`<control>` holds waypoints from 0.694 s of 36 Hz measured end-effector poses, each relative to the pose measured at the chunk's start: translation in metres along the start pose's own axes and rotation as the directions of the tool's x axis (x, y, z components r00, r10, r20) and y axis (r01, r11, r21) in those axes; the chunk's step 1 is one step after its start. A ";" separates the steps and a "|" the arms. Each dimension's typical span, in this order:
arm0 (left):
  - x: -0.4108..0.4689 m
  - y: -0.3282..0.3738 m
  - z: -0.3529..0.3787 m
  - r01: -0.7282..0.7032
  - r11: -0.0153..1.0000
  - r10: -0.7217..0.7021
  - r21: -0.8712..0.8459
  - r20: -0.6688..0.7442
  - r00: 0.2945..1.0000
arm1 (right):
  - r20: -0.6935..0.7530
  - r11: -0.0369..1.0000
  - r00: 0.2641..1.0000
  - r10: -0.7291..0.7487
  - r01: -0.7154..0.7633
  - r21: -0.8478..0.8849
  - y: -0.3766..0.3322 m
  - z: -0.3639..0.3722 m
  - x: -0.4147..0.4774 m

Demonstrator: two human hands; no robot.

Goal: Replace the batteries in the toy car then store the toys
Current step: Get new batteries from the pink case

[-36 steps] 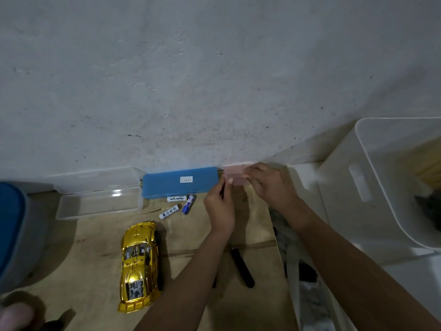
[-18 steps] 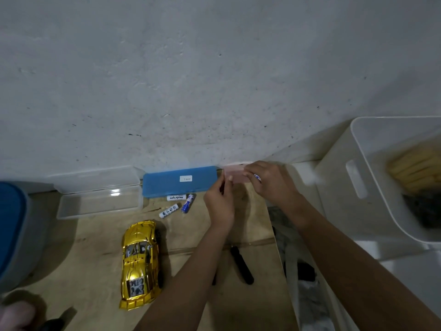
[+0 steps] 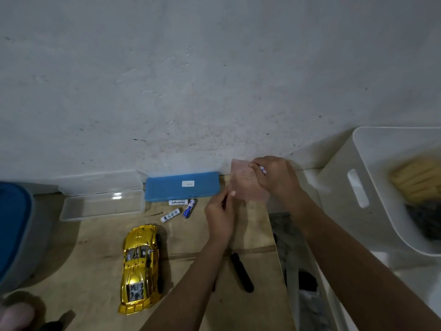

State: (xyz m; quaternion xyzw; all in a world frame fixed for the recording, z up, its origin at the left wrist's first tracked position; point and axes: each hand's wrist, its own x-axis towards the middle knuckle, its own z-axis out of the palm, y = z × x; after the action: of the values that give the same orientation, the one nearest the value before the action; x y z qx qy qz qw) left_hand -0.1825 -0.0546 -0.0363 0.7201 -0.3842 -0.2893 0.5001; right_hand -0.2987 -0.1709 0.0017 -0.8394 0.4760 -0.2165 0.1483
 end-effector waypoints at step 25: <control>-0.010 -0.005 -0.006 0.045 0.996 -0.046 0.074 0.016 0.999 | -0.068 0.987 0.995 -0.069 0.078 0.143 -0.015 0.001 0.005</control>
State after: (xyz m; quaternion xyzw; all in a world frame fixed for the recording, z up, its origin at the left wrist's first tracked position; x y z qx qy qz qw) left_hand -0.1819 -0.0419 -0.0384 0.7441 -0.3825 -0.2926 0.4630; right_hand -0.2846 -0.1676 0.0092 -0.8361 0.4319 -0.2825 0.1860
